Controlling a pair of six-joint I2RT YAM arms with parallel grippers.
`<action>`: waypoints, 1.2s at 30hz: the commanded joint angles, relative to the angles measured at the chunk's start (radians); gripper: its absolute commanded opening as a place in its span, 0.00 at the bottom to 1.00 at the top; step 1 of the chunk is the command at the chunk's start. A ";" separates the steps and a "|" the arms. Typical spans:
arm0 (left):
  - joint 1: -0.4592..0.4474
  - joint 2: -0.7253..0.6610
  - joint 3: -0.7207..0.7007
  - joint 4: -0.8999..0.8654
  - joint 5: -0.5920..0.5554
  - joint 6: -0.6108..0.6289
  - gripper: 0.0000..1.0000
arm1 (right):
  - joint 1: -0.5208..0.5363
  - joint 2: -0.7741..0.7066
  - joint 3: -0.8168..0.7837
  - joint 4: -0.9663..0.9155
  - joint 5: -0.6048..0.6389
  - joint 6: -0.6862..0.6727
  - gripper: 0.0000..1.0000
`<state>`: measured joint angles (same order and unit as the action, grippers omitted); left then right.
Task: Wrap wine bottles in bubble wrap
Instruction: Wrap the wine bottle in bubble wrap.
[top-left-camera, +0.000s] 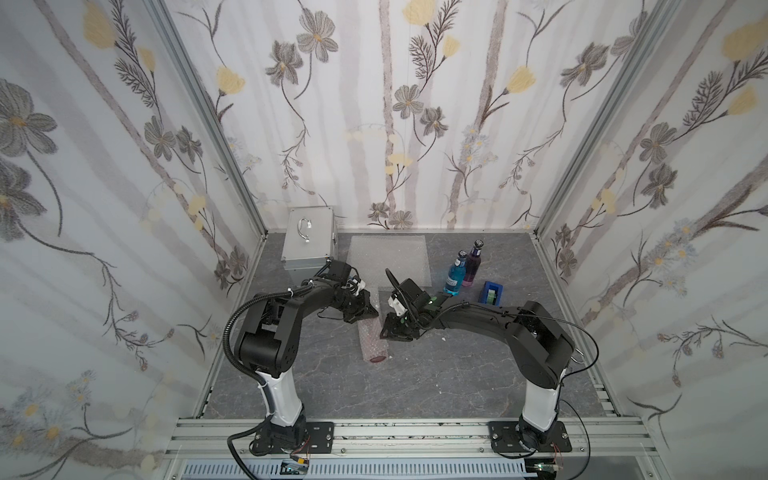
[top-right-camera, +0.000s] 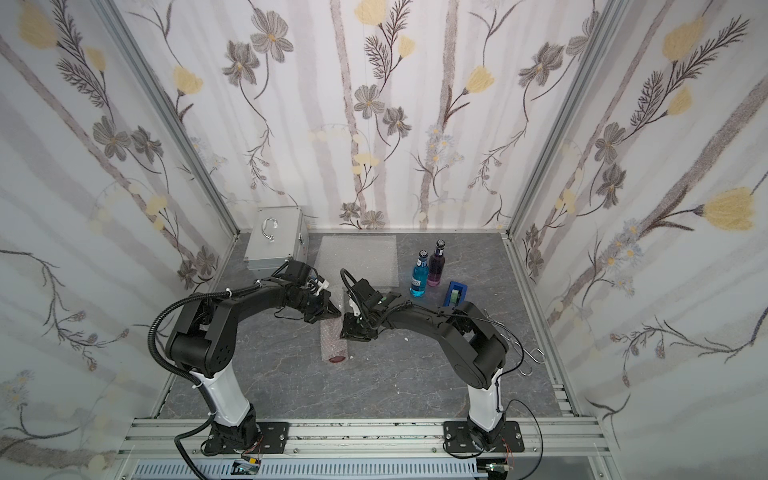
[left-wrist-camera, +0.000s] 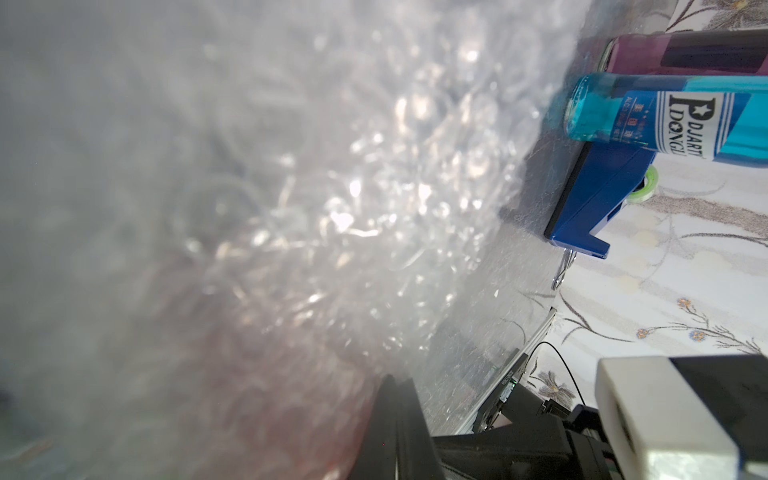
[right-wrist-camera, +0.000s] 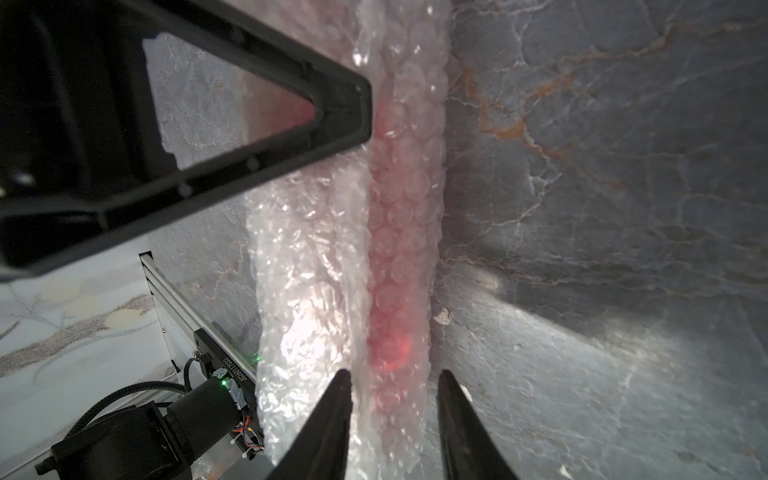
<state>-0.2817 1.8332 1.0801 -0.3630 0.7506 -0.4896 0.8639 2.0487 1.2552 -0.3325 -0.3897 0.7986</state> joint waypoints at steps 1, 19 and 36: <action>0.003 0.001 -0.006 -0.056 -0.097 0.012 0.00 | 0.003 0.013 -0.005 0.075 -0.050 0.005 0.38; 0.021 -0.147 0.060 -0.140 -0.075 0.017 0.56 | 0.009 0.076 -0.007 0.106 -0.070 0.008 0.31; 0.067 -0.225 -0.128 -0.084 -0.196 0.013 0.83 | 0.021 0.093 0.022 0.098 -0.070 0.005 0.29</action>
<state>-0.2081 1.5772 0.9394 -0.4717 0.5682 -0.4549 0.8799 2.1258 1.2720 -0.2070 -0.5087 0.7998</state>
